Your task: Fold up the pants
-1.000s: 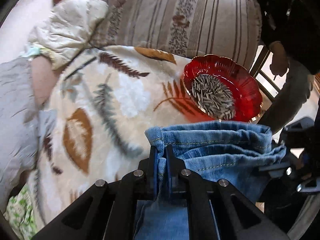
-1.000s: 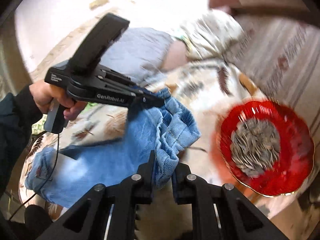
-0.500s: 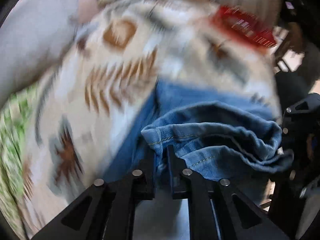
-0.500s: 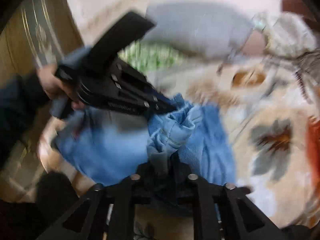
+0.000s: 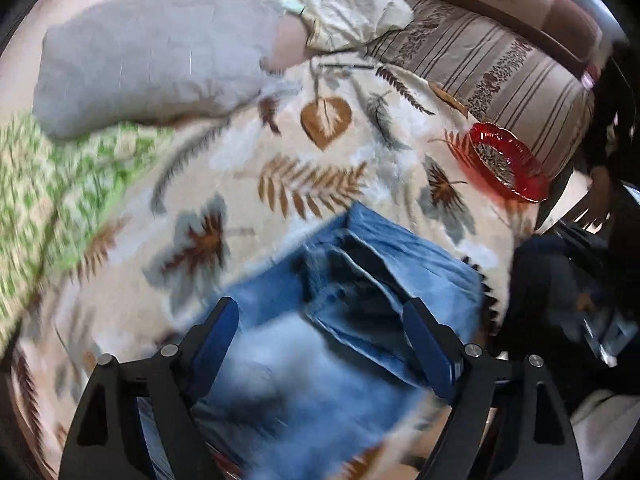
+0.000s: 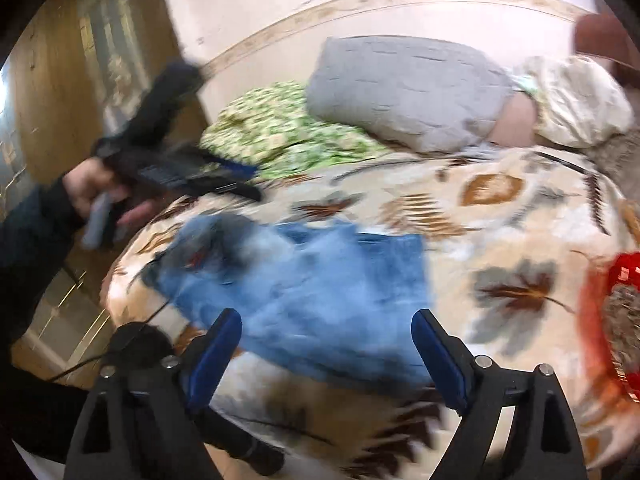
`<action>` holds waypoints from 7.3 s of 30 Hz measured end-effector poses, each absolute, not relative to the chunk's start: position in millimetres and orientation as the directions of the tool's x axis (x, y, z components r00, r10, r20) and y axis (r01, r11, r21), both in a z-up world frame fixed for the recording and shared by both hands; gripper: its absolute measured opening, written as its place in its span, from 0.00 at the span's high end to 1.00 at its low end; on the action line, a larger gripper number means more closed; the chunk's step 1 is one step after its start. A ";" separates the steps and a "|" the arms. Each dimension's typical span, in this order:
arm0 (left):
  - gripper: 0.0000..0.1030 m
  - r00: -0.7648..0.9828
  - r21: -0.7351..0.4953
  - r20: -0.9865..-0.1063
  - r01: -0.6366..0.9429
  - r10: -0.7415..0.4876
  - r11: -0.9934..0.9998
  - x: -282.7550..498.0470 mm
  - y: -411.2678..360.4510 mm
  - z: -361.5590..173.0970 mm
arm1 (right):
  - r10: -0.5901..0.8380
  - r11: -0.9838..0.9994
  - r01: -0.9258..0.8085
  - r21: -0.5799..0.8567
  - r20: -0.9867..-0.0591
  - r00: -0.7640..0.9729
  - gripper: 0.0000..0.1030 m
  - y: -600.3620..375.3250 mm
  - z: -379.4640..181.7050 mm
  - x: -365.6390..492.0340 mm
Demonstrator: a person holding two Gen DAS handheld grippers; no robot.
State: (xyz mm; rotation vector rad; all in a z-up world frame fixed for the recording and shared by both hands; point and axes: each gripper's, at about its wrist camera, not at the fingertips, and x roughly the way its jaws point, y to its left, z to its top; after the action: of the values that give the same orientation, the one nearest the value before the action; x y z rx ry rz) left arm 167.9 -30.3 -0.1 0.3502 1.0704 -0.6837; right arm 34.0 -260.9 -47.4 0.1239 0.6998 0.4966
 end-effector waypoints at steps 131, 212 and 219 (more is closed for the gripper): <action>0.25 0.315 -0.200 -0.896 0.345 -0.314 0.917 132.7 -11.6 -73.1 | 0.378 0.847 -0.531 0.028 -0.734 0.565 0.24 -227.4 -98.2 40.7; 0.75 0.421 0.079 -0.901 0.396 -0.105 0.915 210.5 -41.0 -122.4 | 0.280 0.948 -0.275 0.162 -0.835 0.474 0.61 -240.0 -134.1 219.0; 0.76 0.439 0.071 -0.891 0.386 -0.116 0.920 203.4 -38.2 -126.0 | 0.289 0.946 -0.273 0.173 -0.831 0.476 0.61 -243.3 -139.0 219.2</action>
State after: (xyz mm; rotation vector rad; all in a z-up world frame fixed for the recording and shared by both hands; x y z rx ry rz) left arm 203.4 -38.2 -126.0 0.2814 1.0746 -0.3165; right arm 219.2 -243.3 -139.0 0.0171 1.0188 0.3435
